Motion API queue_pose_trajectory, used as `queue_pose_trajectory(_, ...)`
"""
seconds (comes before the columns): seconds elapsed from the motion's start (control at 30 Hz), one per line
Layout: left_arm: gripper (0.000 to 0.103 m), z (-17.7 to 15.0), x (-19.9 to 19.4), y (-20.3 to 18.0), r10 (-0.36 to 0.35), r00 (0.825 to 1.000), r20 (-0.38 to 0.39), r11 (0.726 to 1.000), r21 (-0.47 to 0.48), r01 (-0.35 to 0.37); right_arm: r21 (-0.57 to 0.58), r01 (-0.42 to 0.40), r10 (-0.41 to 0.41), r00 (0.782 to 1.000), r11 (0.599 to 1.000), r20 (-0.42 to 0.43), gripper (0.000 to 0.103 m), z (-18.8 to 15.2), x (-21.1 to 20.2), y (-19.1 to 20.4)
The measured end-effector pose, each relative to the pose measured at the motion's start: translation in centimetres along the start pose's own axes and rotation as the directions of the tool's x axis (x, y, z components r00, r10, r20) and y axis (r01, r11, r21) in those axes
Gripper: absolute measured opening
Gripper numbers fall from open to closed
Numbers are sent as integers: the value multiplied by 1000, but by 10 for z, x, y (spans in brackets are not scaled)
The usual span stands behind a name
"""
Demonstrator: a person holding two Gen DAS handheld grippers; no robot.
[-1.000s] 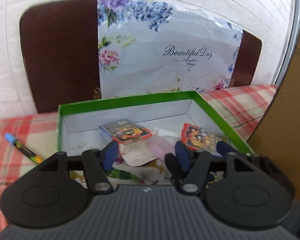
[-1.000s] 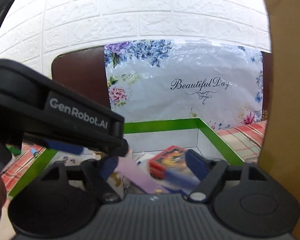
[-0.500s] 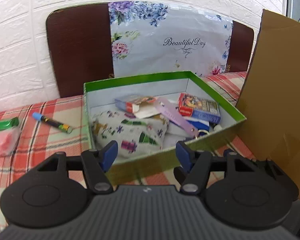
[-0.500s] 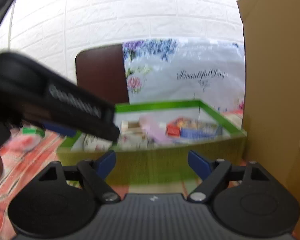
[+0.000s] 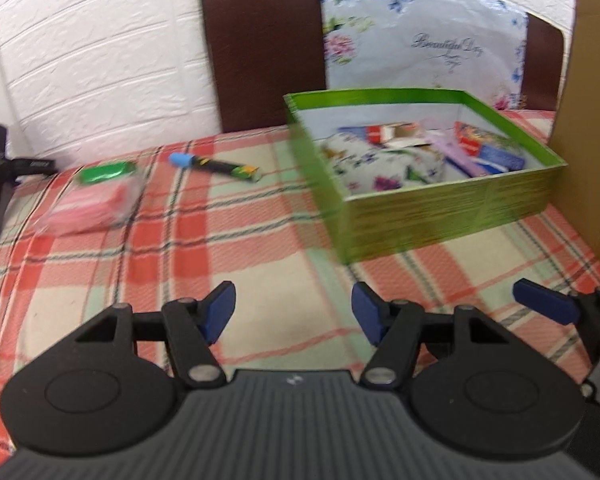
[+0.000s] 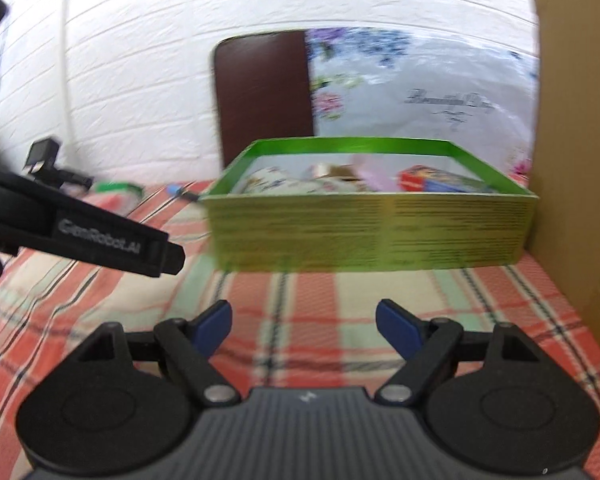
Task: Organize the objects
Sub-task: 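Reach the right gripper to the pink plastic bag and grasp it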
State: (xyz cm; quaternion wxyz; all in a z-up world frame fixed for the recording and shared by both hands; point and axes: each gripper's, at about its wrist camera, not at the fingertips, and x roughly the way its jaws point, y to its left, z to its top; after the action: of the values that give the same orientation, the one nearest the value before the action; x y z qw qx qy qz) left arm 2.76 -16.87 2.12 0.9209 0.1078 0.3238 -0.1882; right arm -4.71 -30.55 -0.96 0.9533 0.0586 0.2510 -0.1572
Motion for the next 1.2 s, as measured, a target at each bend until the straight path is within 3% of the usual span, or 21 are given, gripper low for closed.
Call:
queue_pose_trajectory(0.43,66,-30,11,97,126,992,-23,988,-86,-127,-177,-122,103,988,977,-112,82,-1,22,89)
queue_pose_trajectory(0.67,67,-41,24,144,165,985,-47,975,-146,-170,-207,-186,156,976,961,-154,82,5,38,126)
queue_pose_trajectory(0.9,75,-42,35,182,213,977,11,966,-149,-209,-182,-230,198,964,956,-178,87,19,70,151)
queue_pose_trajectory(1.0,80,-49,39,205,280,958,58,948,-173,-267,-177,-239,207,962,955,-180,87,29,90,161)
queue_pose_trajectory(1.07,80,-54,36,227,270,961,64,927,-287,-241,-173,-242,212,961,955,-179,87,38,105,167)
queue_pose_trajectory(1.13,79,-62,34,245,269,961,65,886,-407,-220,-169,-240,212,962,956,-171,87,48,121,173)
queue_pose_trajectory(1.2,79,-64,32,248,285,955,78,866,-447,-222,-162,-239,214,964,957,-157,87,59,138,179)
